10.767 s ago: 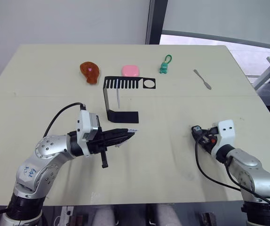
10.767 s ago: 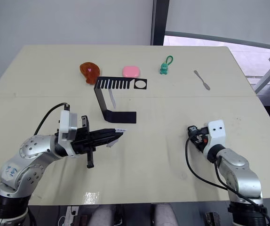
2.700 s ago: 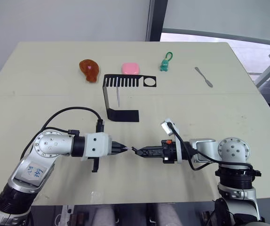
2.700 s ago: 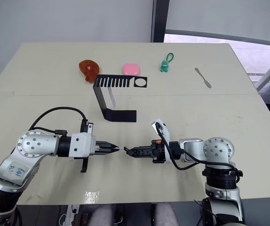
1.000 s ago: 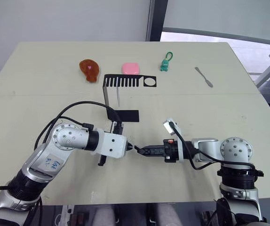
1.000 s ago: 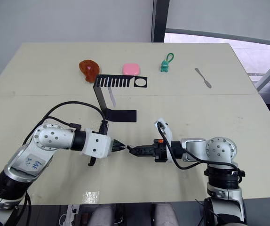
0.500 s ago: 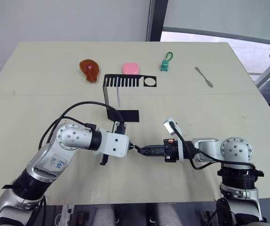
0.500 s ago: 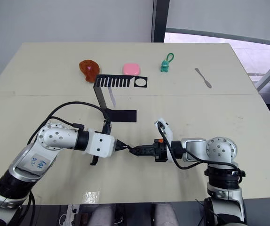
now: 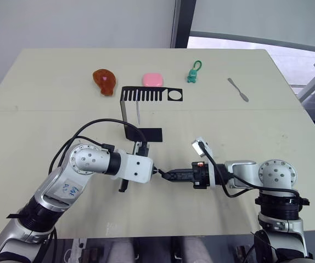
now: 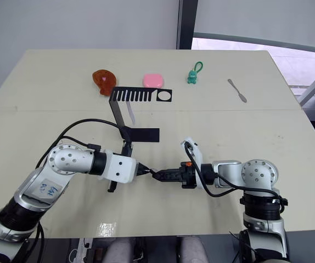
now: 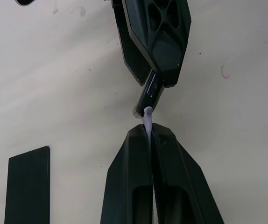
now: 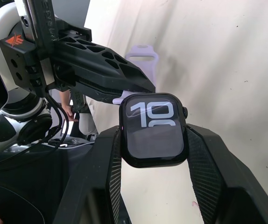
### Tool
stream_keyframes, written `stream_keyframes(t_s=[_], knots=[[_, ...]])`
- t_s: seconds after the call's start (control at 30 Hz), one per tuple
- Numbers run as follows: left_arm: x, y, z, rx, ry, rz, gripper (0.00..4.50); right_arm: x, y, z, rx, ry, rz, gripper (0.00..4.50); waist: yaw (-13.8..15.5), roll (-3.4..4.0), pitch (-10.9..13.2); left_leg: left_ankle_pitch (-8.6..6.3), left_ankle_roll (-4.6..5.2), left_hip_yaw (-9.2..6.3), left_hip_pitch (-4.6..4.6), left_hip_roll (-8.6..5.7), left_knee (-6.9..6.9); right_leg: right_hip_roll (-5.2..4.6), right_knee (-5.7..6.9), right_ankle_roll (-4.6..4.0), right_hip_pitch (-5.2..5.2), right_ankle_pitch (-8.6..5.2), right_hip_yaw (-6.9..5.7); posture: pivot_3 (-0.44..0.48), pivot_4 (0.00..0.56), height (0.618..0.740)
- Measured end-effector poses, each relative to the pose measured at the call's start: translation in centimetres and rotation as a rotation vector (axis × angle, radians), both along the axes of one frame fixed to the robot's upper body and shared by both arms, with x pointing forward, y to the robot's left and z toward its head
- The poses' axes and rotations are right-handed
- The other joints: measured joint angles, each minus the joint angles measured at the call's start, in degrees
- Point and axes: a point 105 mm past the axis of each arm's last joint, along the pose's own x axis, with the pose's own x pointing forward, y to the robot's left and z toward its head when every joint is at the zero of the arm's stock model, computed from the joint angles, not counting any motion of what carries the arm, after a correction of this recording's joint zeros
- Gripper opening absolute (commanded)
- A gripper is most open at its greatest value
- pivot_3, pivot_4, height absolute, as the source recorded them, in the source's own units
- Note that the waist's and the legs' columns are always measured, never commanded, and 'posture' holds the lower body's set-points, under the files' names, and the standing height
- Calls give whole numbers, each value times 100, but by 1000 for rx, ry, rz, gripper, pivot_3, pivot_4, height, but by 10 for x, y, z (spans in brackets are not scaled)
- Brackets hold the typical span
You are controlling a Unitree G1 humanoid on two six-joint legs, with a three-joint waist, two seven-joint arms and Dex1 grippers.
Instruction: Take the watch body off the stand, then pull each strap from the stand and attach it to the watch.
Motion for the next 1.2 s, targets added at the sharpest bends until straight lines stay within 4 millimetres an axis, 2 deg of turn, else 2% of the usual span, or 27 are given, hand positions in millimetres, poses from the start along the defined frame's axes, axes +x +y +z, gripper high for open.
stream_keyframes(t_s=[0.7,0.8,0.9,0.97,1.03,1.2], knots=[[3,0,-4,-3,23,23,0,0,1,0,1,1,4,1519,-1,0,0,0,0,0,0,0,1,0,1,0,0,0,0,0,150,740],[3,-1,-3,-19,32,26,965,-1,2,0,6,2,11,1519,-1,0,0,0,0,0,0,0,0,0,1,0,0,0,0,0,150,740],[-4,3,-1,-39,45,21,2519,-6,10,0,20,8,48,1519,-28,0,0,1,-2,0,0,7,0,3,3,0,-2,0,1,0,150,740],[-4,19,2,-31,47,55,3560,-7,11,0,16,5,53,1519,-30,0,0,1,-3,0,1,10,0,4,4,0,-2,0,1,0,150,740],[-7,43,2,-25,70,107,4476,-6,8,2,3,-14,47,1519,-36,0,0,1,-3,0,1,10,-1,2,3,0,-3,0,1,0,150,740],[-20,92,6,-52,108,187,4500,-5,-6,12,-29,-127,44,1519,-12,0,0,-4,3,0,0,6,0,-6,-5,0,1,0,-2,0,150,740]])
